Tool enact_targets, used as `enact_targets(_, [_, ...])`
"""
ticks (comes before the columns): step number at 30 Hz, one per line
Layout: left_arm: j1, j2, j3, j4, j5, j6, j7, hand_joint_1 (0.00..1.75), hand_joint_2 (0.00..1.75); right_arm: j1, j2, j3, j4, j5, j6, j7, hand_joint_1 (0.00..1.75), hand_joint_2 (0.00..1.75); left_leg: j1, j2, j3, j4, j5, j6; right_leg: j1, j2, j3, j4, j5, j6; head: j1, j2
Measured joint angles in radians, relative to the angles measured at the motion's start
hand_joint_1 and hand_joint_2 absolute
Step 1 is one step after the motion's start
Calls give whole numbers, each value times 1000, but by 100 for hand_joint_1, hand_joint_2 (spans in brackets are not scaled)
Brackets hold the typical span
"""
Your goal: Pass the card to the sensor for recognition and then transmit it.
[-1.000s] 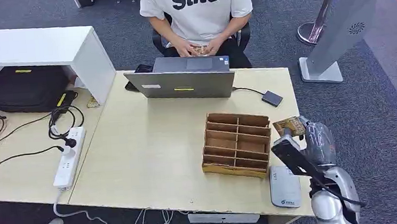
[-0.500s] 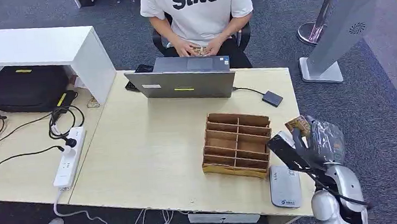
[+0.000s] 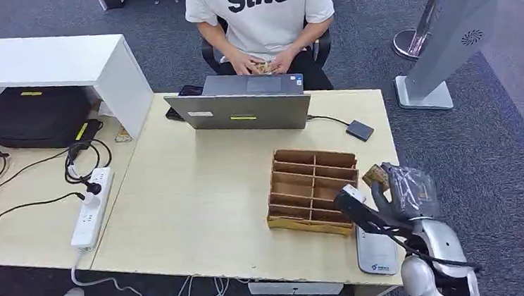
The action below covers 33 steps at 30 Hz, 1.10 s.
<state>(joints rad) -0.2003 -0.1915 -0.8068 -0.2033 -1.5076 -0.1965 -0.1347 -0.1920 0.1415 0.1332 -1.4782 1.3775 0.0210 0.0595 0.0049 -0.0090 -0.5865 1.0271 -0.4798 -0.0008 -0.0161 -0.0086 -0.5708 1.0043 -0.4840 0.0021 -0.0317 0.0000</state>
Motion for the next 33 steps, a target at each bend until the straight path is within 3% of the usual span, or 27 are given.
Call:
enact_targets(11, [1,1,0,0,2,-11,-3,0,175,-2,-25,38,29,90,38,84,175,175,0,-1,0,0,0,0,0,0,0,0,0,0,0,0])
enact_targets(22, [1,2,0,0,12,-25,-8,0,175,-2,-37,54,37,130,99,90,175,175,0,-1,0,0,0,0,0,-1,0,0,0,0,0,0])
enact_targets(33, [2,2,0,0,20,-31,-12,0,175,-5,-116,102,95,69,133,65,175,175,0,-3,-1,0,0,0,0,-3,0,0,0,0,0,0])
